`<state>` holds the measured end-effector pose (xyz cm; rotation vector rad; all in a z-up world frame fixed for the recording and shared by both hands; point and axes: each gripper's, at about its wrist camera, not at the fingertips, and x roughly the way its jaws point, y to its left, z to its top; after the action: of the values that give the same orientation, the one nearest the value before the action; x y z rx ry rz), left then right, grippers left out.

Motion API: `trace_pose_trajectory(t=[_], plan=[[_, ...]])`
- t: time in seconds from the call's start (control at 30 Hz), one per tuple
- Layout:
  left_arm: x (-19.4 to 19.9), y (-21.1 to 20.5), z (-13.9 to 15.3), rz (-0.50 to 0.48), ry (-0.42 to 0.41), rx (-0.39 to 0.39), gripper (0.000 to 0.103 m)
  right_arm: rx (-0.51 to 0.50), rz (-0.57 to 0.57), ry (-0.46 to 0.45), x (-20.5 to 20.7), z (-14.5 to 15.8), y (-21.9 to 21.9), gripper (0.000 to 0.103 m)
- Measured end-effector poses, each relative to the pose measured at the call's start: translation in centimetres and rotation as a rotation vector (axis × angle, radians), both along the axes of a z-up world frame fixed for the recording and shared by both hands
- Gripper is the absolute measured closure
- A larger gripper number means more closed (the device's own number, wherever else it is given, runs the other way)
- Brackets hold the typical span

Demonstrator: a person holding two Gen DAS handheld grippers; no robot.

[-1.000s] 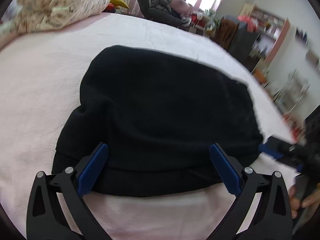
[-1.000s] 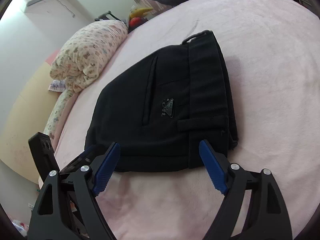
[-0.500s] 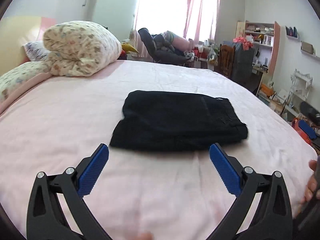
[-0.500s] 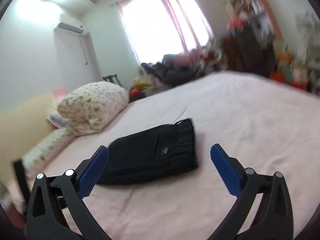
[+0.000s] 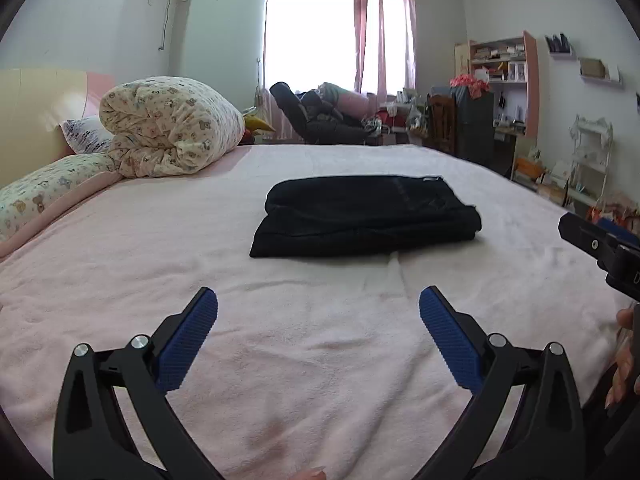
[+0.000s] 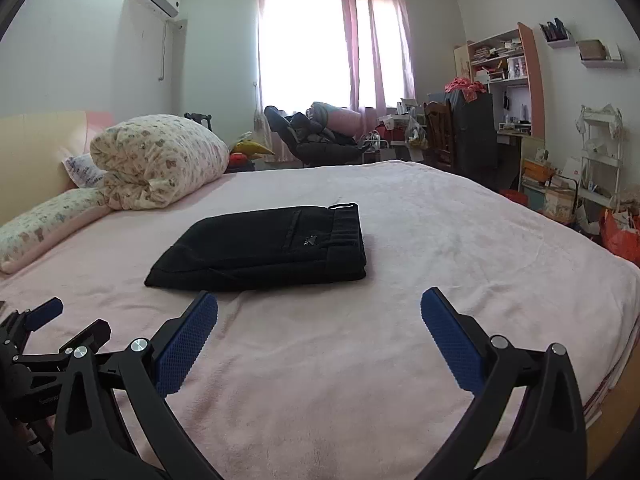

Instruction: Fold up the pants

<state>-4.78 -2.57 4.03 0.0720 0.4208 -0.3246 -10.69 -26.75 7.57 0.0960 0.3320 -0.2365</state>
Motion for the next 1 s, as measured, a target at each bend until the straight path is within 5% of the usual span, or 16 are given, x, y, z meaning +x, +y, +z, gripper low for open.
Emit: trace_pose_trajectory(t=[0.23,0.43,1.0], plan=[[3.0,-0.1,0.3,0.119,0.041,0.01,0.002,0.013,0.014,0.039,1.9,-1.8,0.9,0.001],[3.7,0.0,-1.5,0.105,0.096,0.021,0.002,-0.062,0.058,0.102,3.2,-3.6,3.1,0.001],[3.1,-0.8,-2.2,0.086,0.098,0.044,0.002,-0.043,0.045,0.133,3.6,-4.3,3.0,0.001]])
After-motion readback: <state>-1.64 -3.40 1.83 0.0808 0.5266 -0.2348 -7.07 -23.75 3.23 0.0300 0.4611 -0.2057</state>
